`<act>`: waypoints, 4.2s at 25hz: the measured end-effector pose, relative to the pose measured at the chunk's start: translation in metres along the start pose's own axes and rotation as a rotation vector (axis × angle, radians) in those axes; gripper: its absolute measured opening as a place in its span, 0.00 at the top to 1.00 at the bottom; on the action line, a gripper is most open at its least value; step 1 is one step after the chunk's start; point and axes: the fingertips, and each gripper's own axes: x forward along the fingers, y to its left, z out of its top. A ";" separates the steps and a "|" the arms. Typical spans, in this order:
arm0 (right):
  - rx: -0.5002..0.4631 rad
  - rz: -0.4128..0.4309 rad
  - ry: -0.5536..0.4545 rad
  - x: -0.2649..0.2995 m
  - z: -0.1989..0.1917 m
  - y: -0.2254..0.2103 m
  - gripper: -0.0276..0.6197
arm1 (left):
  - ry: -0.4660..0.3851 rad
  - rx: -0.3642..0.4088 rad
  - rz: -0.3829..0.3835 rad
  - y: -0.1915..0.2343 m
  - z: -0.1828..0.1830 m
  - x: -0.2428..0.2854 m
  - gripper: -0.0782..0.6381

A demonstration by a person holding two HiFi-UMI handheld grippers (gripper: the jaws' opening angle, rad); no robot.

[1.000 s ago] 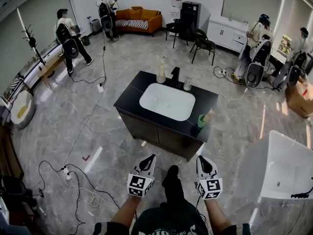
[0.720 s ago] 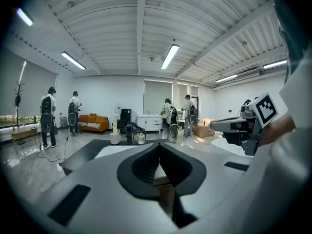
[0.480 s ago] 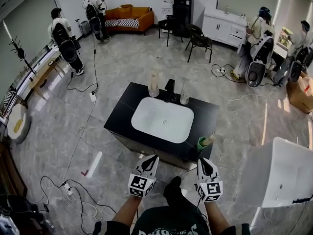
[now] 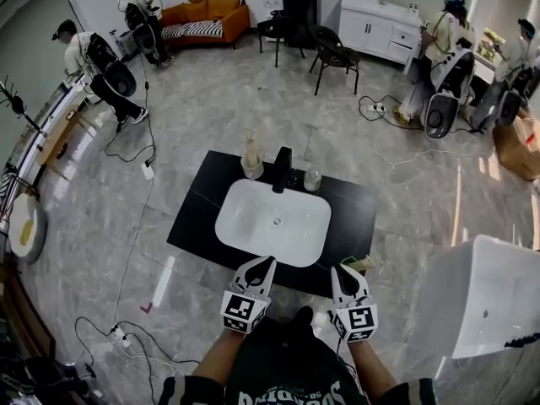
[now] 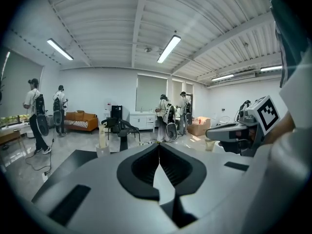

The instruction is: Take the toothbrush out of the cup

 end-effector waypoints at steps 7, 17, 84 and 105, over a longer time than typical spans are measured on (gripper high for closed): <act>-0.005 -0.048 -0.010 0.033 0.016 -0.001 0.89 | -0.010 0.025 -0.132 0.011 0.012 0.049 0.88; 0.031 -0.248 -0.050 0.022 0.040 -0.019 0.89 | 0.034 0.062 -0.445 -0.027 0.009 0.099 0.87; 0.113 -0.422 -0.022 -0.106 -0.009 -0.153 0.89 | 0.068 0.151 -0.572 -0.210 0.014 0.176 0.75; 0.031 -0.253 -0.003 0.063 0.027 -0.049 0.89 | 0.042 0.091 -0.410 -0.004 0.016 0.149 0.75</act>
